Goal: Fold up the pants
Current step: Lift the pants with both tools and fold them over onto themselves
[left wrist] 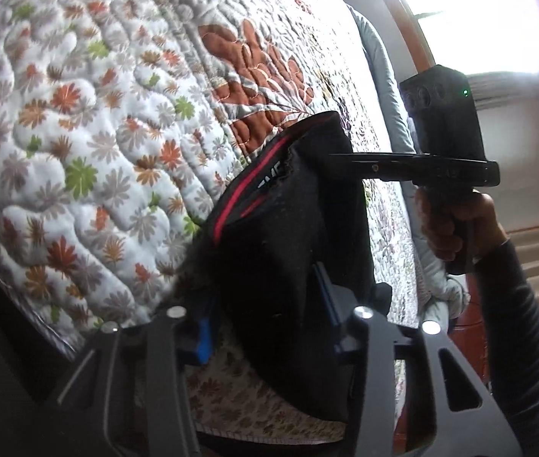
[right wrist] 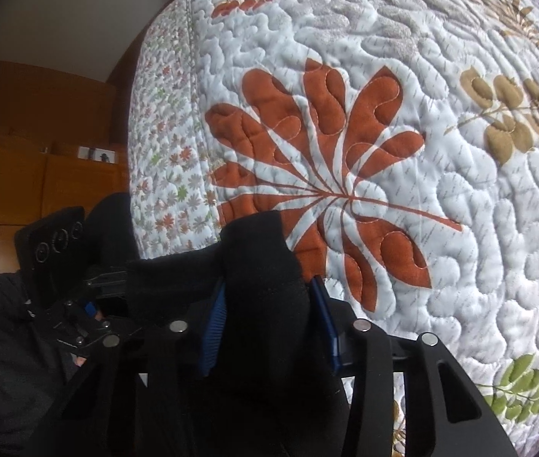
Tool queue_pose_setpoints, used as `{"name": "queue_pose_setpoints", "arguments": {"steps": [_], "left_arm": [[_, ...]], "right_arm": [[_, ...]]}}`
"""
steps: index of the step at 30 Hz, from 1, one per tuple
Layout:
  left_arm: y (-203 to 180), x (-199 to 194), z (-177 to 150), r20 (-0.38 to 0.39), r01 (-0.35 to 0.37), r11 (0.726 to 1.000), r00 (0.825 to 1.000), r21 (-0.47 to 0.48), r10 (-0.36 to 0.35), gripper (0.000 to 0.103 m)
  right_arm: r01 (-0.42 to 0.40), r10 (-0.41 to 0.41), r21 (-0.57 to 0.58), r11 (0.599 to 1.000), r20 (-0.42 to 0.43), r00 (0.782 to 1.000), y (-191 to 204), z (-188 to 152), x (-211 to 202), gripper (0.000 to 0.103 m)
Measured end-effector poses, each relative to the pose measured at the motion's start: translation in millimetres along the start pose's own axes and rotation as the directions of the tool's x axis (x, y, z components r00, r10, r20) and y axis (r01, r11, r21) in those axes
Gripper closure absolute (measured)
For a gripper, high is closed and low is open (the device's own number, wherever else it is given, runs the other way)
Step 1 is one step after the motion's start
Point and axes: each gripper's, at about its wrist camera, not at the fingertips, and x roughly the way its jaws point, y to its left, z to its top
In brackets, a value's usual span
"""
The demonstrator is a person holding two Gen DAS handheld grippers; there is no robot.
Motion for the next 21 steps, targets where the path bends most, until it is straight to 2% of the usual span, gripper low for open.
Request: {"name": "queue_pose_setpoints", "arguments": {"steps": [7,21], "left_arm": [[-26,-9,4,0.027,-0.012,0.996,1.0,0.086,0.01,0.074],[-86,-22,1,0.064,0.018,0.976,0.997,0.218,-0.033,0.078]], "right_arm": [[0.076,-0.075,-0.022,0.997,0.039,0.996,19,-9,-28,0.065],[0.224,-0.218,-0.033,0.974,0.132,0.967,63,-48,-91,0.07]]}}
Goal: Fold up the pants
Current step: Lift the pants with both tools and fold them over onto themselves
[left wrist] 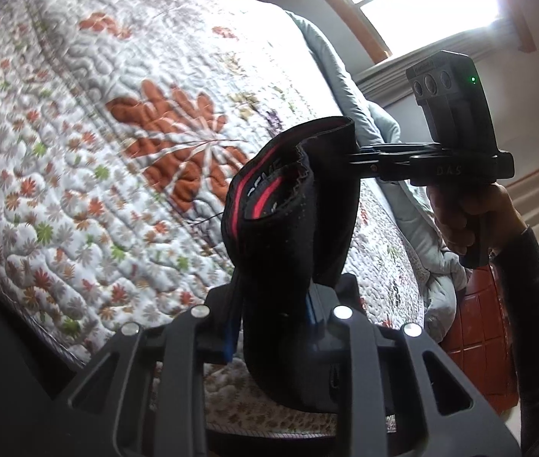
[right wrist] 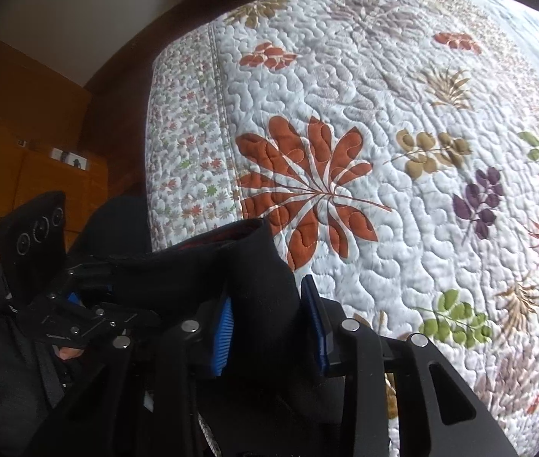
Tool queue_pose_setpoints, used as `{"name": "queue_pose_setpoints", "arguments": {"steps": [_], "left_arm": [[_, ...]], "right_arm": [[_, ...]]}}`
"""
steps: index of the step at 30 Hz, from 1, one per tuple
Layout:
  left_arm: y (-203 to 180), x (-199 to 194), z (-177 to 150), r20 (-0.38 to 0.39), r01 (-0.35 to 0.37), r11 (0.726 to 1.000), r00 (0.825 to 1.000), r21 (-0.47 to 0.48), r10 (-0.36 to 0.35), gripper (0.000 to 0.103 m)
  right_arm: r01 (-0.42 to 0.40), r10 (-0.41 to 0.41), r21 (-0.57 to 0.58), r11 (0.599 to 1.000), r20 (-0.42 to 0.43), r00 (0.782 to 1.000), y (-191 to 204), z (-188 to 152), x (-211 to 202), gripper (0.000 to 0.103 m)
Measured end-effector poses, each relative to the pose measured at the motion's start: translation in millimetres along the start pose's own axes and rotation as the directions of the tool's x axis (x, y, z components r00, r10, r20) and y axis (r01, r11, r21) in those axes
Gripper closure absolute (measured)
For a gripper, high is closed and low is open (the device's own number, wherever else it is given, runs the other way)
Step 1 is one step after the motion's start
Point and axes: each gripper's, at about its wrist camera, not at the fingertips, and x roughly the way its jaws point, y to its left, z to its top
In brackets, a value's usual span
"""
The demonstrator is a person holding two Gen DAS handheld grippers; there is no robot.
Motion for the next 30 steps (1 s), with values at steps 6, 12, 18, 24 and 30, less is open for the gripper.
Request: {"name": "queue_pose_setpoints", "arguments": {"steps": [6,12,18,24,30], "left_arm": [[-28,-8,-3,0.005,0.005,0.997,1.0,0.073,-0.006,0.078],[-57,-17,-10,0.0,0.018,0.989,1.0,0.146,-0.018,0.078],[-83,-27,-24,-0.006,0.044,0.976,0.999,0.216,-0.043,0.078],[-112,-35,-37,-0.008,0.065,0.957,0.998,0.283,-0.066,0.078],[-135,-39,-49,-0.015,0.081,0.938,0.997,0.337,-0.081,0.078]], "right_arm": [[0.061,-0.061,0.007,0.998,0.032,0.998,13,-16,-29,0.071],[0.125,-0.126,0.024,0.992,0.069,0.99,27,-40,-57,0.071],[0.191,-0.195,0.054,0.98,0.083,0.977,41,-65,-86,0.072],[0.241,-0.25,0.089,0.966,0.117,0.961,53,-90,-110,0.073],[0.276,-0.292,0.119,0.954,0.138,0.946,61,-119,-133,0.073]]}}
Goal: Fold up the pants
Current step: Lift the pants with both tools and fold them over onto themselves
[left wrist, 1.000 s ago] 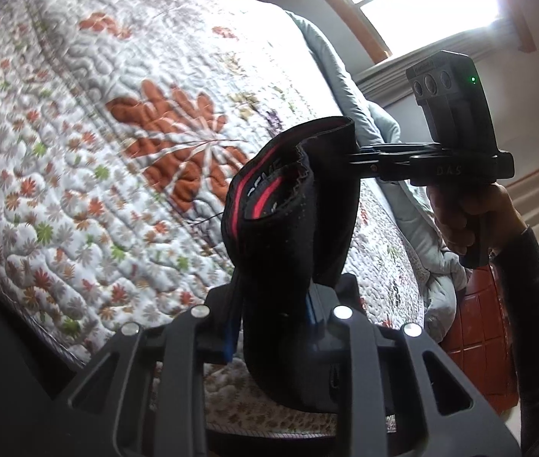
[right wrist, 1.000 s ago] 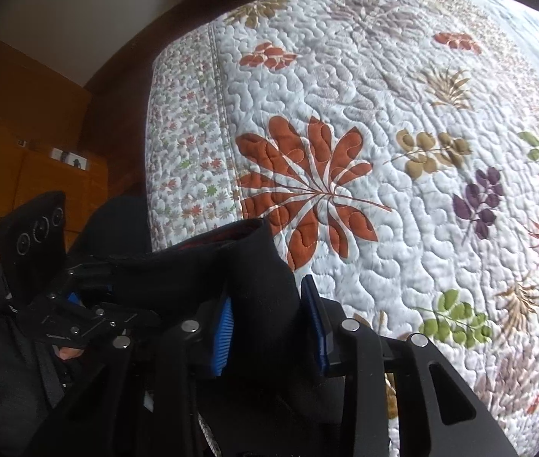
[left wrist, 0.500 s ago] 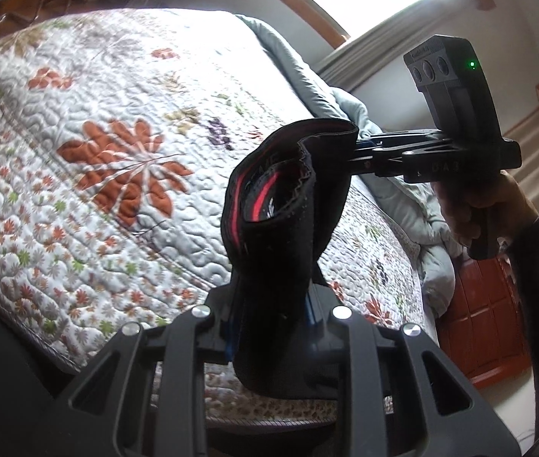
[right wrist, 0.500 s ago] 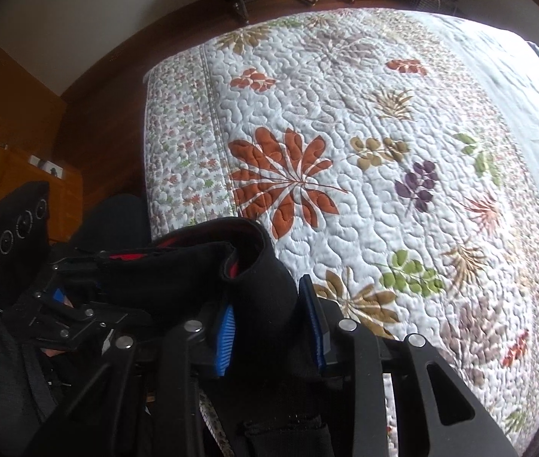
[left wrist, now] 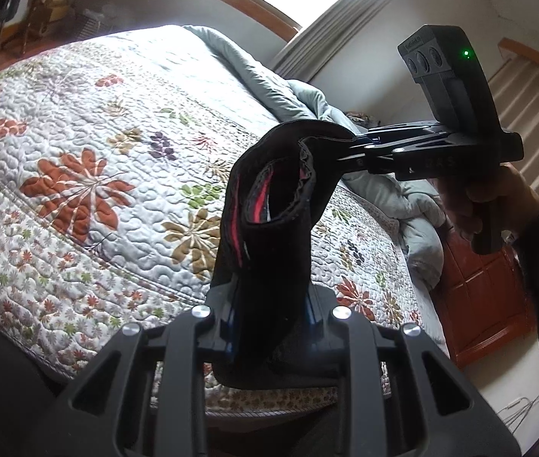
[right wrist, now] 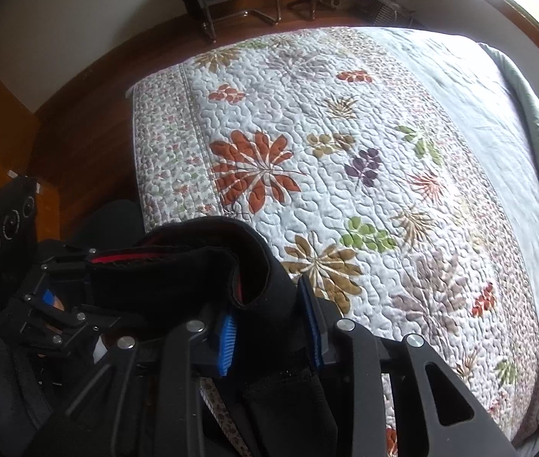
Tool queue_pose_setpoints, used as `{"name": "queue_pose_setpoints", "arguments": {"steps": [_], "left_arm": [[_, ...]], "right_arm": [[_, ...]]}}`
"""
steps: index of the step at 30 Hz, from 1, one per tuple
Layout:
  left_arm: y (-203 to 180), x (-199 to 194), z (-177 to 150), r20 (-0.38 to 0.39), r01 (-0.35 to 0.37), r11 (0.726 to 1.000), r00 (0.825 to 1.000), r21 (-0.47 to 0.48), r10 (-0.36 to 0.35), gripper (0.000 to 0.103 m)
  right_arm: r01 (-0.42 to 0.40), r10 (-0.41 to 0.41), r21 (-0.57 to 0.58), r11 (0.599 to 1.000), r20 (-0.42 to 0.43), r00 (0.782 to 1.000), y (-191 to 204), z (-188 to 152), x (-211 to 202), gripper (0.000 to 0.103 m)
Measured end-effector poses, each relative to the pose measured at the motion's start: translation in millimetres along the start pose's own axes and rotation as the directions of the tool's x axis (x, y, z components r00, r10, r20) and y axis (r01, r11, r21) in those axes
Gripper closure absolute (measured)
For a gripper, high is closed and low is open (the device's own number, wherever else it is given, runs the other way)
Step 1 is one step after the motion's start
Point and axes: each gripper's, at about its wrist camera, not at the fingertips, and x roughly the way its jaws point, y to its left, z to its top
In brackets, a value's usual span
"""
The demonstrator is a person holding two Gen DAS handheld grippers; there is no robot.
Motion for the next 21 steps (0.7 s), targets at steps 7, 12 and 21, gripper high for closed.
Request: {"name": "queue_pose_setpoints", "arguments": {"steps": [7,12,21], "left_arm": [[-38,4,-4,-0.012,0.033,0.997,0.999,0.066,-0.032,0.078],[-67,12,-8,-0.032,0.057,0.991,0.998,0.12,-0.054,0.078],[-111,26,-18,-0.067,0.095,0.976,0.994,0.198,-0.083,0.078]], "right_arm": [[0.057,-0.058,0.036,0.998,0.009,0.998,-9,-30,-28,0.074],[0.081,-0.082,0.074,0.994,0.023,0.996,-18,-55,-43,0.075],[0.104,-0.11,0.133,0.986,0.041,0.993,-36,-97,-61,0.076]]}}
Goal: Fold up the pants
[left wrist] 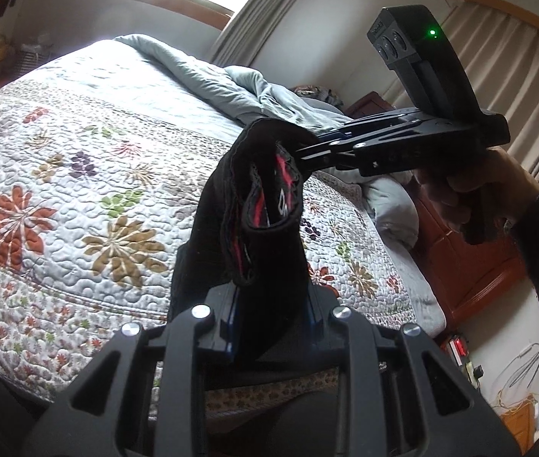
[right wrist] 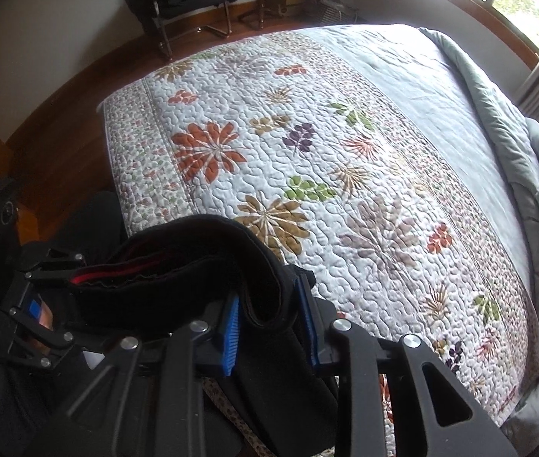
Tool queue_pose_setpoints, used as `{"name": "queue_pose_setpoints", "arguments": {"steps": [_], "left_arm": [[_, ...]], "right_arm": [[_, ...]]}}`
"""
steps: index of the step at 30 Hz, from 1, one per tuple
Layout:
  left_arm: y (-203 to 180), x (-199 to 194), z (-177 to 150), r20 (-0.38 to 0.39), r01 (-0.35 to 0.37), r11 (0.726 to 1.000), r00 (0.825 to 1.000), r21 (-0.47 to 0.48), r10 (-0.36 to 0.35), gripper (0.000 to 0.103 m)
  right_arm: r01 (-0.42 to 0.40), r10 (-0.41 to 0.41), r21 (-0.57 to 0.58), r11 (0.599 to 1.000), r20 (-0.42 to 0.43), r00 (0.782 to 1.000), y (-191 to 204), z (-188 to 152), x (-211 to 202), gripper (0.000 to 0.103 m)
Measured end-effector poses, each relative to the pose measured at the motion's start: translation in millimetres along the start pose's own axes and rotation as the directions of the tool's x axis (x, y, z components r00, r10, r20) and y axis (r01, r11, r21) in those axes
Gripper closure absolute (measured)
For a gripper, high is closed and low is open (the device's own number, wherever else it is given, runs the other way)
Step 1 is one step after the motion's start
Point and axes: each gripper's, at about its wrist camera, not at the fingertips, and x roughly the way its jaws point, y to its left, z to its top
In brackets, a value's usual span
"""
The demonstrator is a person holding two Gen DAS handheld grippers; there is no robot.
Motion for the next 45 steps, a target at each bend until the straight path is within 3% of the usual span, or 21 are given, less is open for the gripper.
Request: {"name": "queue_pose_setpoints", "arguments": {"steps": [18,45], "left_arm": [[-55,52,-21,-0.081,0.046,0.993,0.996,0.106,-0.037,0.078],[-102,147,-67,-0.232,0.068,0.972,0.973,0.226,-0.014,0.078]], "right_arm": [[0.018,-0.019,0.082,0.997,0.008,1.0,-42,-68,-3,0.078],[0.0,-0.001,0.171,0.985,0.006,1.0,-95,-153,33,0.08]]}}
